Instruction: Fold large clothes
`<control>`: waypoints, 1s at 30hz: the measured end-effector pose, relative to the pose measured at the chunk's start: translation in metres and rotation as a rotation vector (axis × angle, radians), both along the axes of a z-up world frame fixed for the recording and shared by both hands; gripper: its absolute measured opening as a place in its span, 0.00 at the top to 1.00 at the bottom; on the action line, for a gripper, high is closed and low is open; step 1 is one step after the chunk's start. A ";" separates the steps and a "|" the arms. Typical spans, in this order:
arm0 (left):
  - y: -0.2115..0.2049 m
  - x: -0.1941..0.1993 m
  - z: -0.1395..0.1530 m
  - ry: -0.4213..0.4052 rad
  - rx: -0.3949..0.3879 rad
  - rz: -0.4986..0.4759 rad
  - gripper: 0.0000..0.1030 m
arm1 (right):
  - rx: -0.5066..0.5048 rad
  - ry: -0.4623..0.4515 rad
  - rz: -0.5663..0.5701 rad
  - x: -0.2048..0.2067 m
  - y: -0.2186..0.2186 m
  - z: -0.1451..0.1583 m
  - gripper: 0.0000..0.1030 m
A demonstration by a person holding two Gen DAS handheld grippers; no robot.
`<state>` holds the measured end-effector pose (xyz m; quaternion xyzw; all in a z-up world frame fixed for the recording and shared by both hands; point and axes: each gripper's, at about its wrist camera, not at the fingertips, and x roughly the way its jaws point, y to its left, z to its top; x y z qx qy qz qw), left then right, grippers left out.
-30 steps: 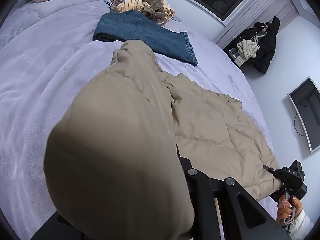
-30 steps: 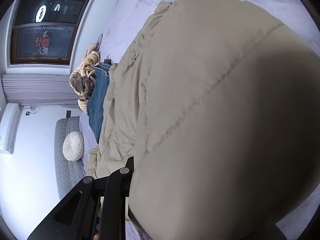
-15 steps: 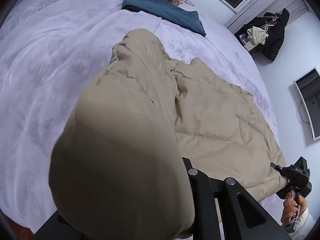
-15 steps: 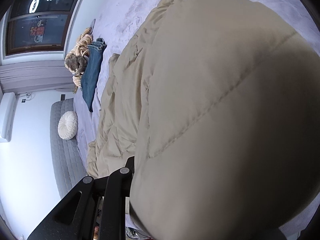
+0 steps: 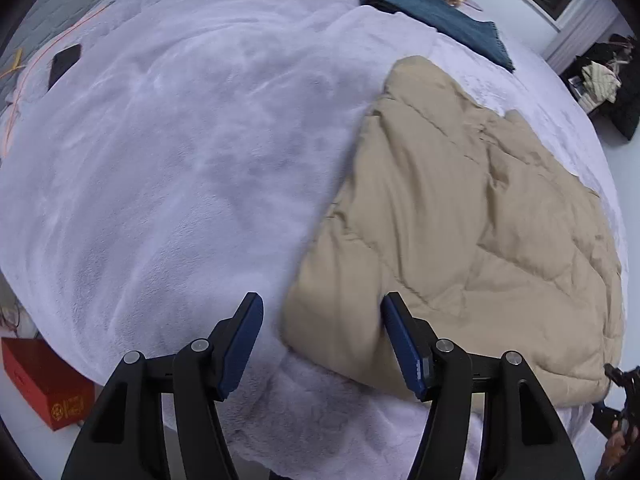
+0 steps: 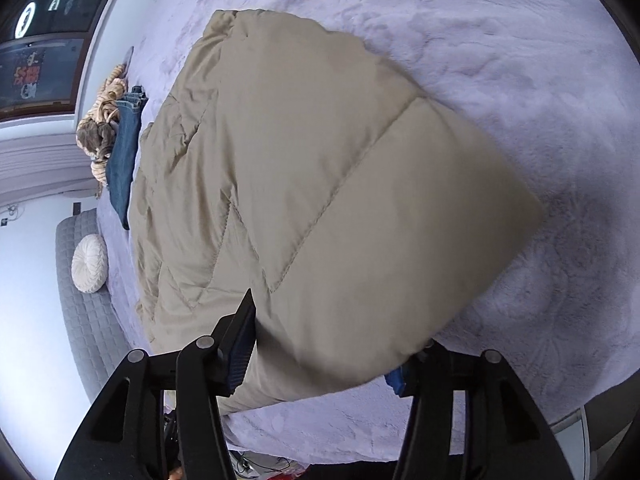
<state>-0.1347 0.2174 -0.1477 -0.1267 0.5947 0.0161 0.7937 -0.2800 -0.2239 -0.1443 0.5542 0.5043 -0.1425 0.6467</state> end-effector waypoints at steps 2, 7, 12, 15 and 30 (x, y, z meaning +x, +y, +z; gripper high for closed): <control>0.007 0.000 -0.002 0.025 -0.010 0.025 0.38 | -0.013 0.004 0.019 -0.005 0.001 0.008 0.44; -0.013 -0.001 0.018 0.028 0.053 -0.059 0.38 | -0.066 -0.008 0.115 0.000 0.009 0.037 0.37; -0.051 -0.007 0.042 0.010 0.021 -0.150 0.38 | -0.104 -0.029 0.211 -0.001 0.023 0.055 0.37; -0.071 -0.014 0.053 0.007 0.004 -0.187 0.38 | -0.114 -0.049 0.258 0.001 0.031 0.063 0.35; -0.110 -0.048 0.096 -0.056 0.058 -0.248 0.01 | -0.211 -0.105 0.441 0.001 0.065 0.098 0.13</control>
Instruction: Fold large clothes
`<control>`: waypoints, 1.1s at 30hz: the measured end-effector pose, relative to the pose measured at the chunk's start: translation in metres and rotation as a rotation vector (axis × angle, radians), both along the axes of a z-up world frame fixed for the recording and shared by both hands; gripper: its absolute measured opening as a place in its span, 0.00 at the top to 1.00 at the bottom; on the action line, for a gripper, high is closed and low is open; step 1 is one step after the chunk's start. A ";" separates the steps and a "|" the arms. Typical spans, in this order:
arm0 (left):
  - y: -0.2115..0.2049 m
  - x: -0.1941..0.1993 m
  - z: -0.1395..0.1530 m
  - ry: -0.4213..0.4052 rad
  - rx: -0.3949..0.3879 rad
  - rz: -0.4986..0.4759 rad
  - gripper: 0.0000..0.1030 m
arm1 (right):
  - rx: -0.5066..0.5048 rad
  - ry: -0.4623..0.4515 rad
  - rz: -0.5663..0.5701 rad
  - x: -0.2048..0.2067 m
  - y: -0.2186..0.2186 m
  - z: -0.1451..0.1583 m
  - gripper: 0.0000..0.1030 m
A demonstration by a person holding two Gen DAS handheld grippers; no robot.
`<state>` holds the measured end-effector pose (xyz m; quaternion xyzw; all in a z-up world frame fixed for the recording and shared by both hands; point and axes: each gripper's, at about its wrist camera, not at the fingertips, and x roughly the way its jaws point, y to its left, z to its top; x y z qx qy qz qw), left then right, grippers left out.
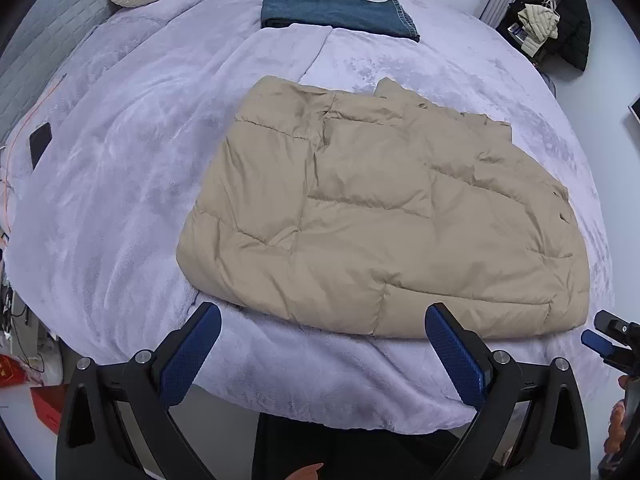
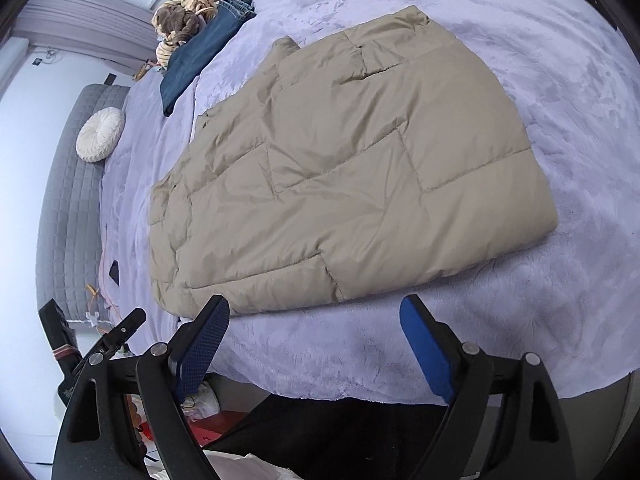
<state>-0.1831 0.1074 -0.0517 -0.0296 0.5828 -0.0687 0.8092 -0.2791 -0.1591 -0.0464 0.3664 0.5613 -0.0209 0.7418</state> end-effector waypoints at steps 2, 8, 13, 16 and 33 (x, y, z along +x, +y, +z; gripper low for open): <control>0.001 0.002 0.001 0.000 0.000 -0.008 0.01 | -0.013 -0.005 0.003 0.002 0.003 0.003 0.13; 0.015 0.014 0.001 0.001 0.000 -0.033 0.01 | -0.023 0.003 -0.002 0.018 0.023 -0.003 0.13; 0.037 0.034 -0.007 0.019 -0.009 -0.052 0.01 | -0.036 0.028 -0.006 0.037 0.046 -0.010 0.13; 0.048 0.049 -0.011 0.029 -0.012 -0.065 0.01 | -0.050 0.040 -0.026 0.047 0.058 -0.012 0.12; 0.068 0.108 -0.057 0.131 -0.032 -0.119 0.01 | -0.179 0.167 -0.064 0.097 0.092 -0.040 0.12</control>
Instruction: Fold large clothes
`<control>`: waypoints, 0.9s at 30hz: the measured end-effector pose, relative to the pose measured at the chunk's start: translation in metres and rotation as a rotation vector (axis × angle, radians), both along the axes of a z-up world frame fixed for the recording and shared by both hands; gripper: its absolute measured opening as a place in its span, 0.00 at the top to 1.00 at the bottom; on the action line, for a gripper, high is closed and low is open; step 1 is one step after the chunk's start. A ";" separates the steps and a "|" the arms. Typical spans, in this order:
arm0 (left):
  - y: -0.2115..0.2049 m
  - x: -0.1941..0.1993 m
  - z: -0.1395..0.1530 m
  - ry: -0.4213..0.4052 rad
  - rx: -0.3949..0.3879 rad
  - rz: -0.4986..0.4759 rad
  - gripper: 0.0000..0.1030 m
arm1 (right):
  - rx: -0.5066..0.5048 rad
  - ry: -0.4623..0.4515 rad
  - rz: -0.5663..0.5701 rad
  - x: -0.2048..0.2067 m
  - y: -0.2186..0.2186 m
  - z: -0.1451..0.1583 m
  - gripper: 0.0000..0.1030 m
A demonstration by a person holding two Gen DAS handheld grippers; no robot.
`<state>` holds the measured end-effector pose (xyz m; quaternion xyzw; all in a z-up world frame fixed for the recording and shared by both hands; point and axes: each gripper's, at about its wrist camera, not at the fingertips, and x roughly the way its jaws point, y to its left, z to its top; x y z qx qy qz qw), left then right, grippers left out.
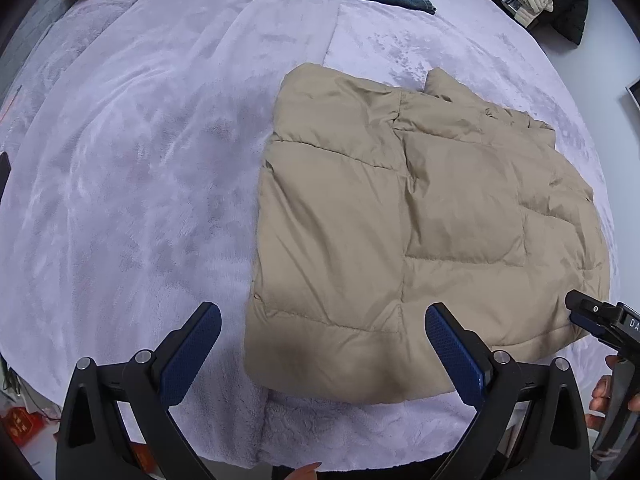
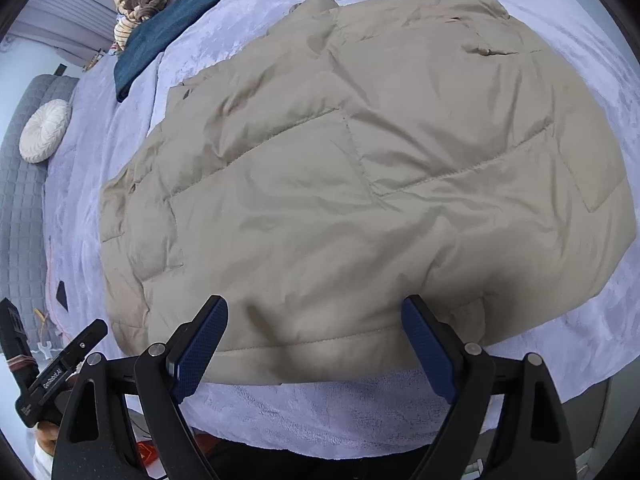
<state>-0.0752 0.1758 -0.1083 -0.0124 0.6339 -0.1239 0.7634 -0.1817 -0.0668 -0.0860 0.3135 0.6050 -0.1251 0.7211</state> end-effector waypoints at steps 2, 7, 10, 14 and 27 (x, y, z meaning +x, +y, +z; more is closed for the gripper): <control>0.002 0.005 -0.004 0.006 -0.005 -0.003 0.01 | -0.010 0.016 0.004 0.007 0.002 -0.004 0.10; 0.007 0.015 -0.015 0.022 -0.027 -0.017 0.01 | -0.025 0.018 0.026 0.021 0.013 -0.011 0.00; 0.016 0.025 -0.020 0.013 -0.068 -0.032 0.01 | -0.024 0.009 0.034 0.025 0.018 -0.011 0.00; 0.039 0.047 -0.034 0.021 -0.157 -0.030 0.01 | -0.027 0.014 0.034 0.026 0.021 -0.012 0.00; 0.021 0.097 -0.105 0.304 -0.643 -0.194 0.01 | -0.052 0.053 0.007 0.031 0.023 -0.022 0.00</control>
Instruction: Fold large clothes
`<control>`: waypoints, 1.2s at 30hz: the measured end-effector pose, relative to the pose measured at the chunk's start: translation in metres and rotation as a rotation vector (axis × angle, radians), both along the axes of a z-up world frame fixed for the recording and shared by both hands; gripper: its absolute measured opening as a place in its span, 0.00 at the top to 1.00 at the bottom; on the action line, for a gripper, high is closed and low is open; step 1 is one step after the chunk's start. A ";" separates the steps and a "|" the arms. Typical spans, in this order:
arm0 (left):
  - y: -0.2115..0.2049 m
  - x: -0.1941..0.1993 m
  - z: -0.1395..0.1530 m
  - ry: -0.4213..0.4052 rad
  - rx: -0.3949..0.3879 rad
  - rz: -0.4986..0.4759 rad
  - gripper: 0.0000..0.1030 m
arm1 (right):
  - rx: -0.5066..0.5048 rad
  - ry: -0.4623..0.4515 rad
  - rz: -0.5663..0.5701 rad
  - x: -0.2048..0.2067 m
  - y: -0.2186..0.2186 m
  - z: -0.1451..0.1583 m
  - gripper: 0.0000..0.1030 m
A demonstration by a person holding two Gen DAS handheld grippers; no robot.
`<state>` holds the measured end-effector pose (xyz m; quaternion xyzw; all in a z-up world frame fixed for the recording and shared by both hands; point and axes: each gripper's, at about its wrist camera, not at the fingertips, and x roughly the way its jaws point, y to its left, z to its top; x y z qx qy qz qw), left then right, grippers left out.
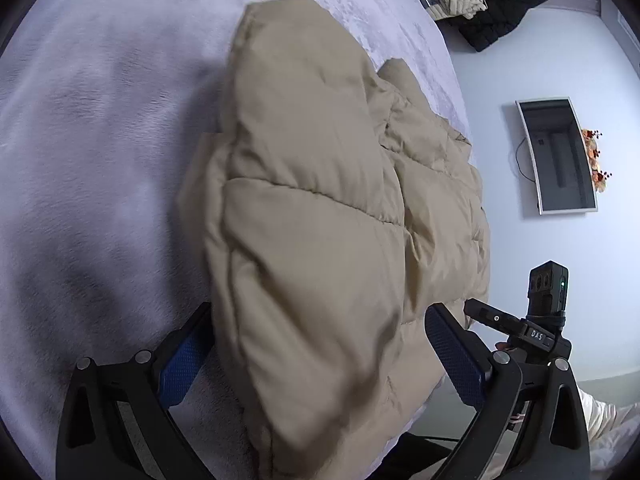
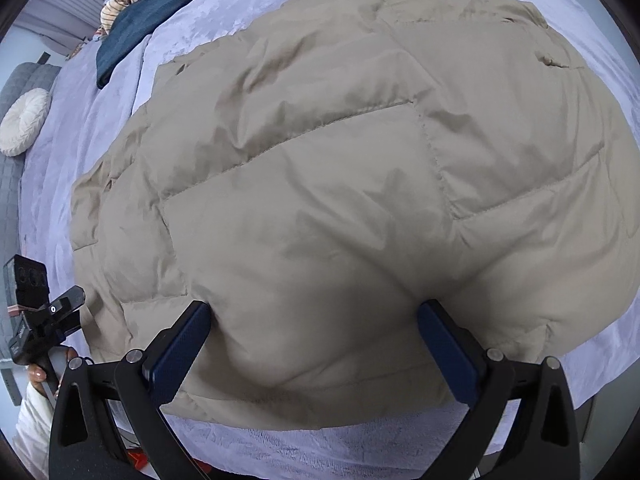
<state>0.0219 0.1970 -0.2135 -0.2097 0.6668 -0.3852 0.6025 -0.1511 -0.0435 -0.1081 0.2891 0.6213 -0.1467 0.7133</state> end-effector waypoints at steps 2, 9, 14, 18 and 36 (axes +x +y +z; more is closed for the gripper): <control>-0.011 0.003 -0.005 0.020 -0.030 -0.031 0.01 | -0.003 0.003 0.000 0.001 0.001 -0.001 0.00; -0.039 0.001 -0.019 0.070 -0.062 -0.181 0.02 | -0.007 0.007 0.004 0.004 0.002 -0.006 0.00; -0.042 -0.002 -0.003 0.042 -0.074 -0.180 0.66 | 0.007 0.007 0.017 0.005 0.001 -0.003 0.00; -0.038 -0.008 0.019 0.015 -0.076 -0.142 0.70 | 0.031 -0.039 0.048 0.006 -0.001 0.017 0.00; -0.087 -0.074 0.160 -0.150 0.098 -0.038 0.77 | 0.068 -0.217 0.125 0.087 -0.052 -0.017 0.95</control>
